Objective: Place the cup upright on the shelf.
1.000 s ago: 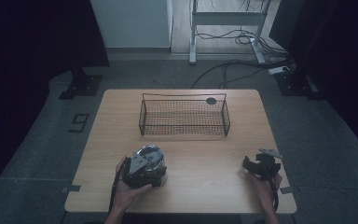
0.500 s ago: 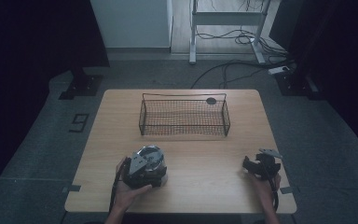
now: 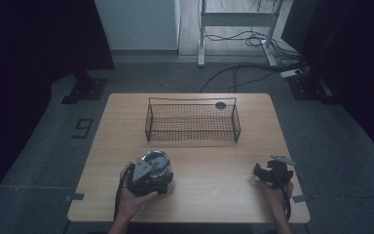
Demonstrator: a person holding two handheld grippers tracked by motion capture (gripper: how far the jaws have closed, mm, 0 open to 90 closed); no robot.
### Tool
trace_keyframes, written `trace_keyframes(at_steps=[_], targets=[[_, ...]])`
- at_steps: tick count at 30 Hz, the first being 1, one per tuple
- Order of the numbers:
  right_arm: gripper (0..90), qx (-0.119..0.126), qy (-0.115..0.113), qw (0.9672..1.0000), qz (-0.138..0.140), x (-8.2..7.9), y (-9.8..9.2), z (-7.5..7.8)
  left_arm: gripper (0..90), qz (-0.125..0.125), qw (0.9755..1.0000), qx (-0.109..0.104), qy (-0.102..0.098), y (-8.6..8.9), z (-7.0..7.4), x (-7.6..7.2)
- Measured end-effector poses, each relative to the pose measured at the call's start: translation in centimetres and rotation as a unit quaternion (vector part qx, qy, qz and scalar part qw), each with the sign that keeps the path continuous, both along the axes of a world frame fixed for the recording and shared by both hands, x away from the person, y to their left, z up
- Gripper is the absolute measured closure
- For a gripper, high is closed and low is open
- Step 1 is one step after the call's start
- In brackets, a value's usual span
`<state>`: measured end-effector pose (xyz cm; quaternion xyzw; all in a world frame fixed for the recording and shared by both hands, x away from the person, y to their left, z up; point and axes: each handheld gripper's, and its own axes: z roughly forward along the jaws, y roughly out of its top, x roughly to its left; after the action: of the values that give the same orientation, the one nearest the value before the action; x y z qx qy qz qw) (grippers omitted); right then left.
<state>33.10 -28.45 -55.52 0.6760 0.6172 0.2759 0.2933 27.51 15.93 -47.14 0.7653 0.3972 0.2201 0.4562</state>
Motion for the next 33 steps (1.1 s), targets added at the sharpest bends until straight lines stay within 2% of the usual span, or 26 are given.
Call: trace_keyframes(at_steps=[6, 12, 22, 33], targets=[[13.4, 0.0, 0.0, 1.0, 0.0, 0.0, 0.0, 0.0, 3.9, 0.0, 1.0, -0.005, -0.006, 0.0, 0.9, 0.4], [13.4, 0.0, 0.0, 1.0, 0.0, 0.0, 0.0, 0.0, 3.9, -0.001, 0.9997, -0.012, -0.02, 0.0, 1.9, 0.9], [13.4, 0.0, 0.0, 1.0, 0.0, 0.0, 0.0, 0.0, 3.9, -0.008, 0.9996, -0.015, -0.023, -0.3, 3.2, 1.8], [13.4, 0.0, 0.0, 1.0, 0.0, 0.0, 0.0, 0.0, 3.9, 0.004, 0.9993, -0.02, -0.031, -0.1, 5.0, 3.5]])
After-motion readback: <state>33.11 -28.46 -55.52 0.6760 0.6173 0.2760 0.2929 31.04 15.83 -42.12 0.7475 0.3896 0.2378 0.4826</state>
